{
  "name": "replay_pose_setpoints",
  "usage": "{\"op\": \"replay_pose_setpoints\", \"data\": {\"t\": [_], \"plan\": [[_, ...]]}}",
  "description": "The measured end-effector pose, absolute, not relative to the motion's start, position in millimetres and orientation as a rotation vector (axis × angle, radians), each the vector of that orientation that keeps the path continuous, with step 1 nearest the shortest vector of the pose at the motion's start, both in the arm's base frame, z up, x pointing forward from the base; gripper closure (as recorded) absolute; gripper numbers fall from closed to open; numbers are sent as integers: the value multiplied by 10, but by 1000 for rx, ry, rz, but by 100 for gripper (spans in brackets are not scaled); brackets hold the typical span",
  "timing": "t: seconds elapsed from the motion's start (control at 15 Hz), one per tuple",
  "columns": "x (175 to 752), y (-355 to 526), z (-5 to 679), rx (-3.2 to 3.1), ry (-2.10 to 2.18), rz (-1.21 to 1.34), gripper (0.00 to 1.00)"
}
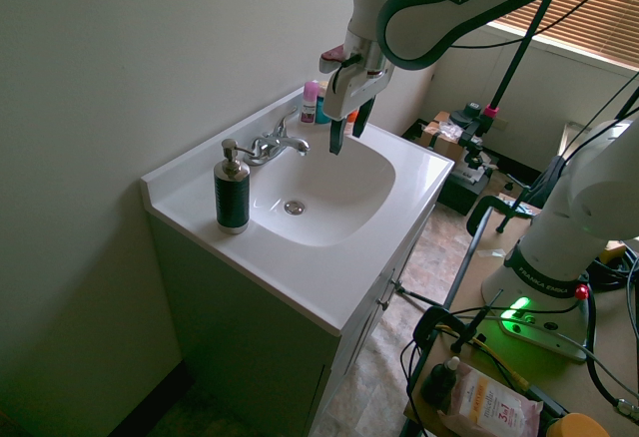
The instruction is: Turn off the hot water
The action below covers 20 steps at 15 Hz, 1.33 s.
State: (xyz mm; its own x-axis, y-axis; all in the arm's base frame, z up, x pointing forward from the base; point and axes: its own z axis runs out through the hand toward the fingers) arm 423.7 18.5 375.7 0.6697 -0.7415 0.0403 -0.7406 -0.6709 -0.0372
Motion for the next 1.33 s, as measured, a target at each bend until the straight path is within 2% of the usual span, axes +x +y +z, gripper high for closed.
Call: {"op": "replay_pose_setpoints", "data": {"t": [0.33,0.93,1.33], "plan": [[4356,246,3807,-2854,1268,-108,0],[5451,583,3517,-2911,1226,-155,0],[5868,631,3257,-2928,1223,-140,0]]}}
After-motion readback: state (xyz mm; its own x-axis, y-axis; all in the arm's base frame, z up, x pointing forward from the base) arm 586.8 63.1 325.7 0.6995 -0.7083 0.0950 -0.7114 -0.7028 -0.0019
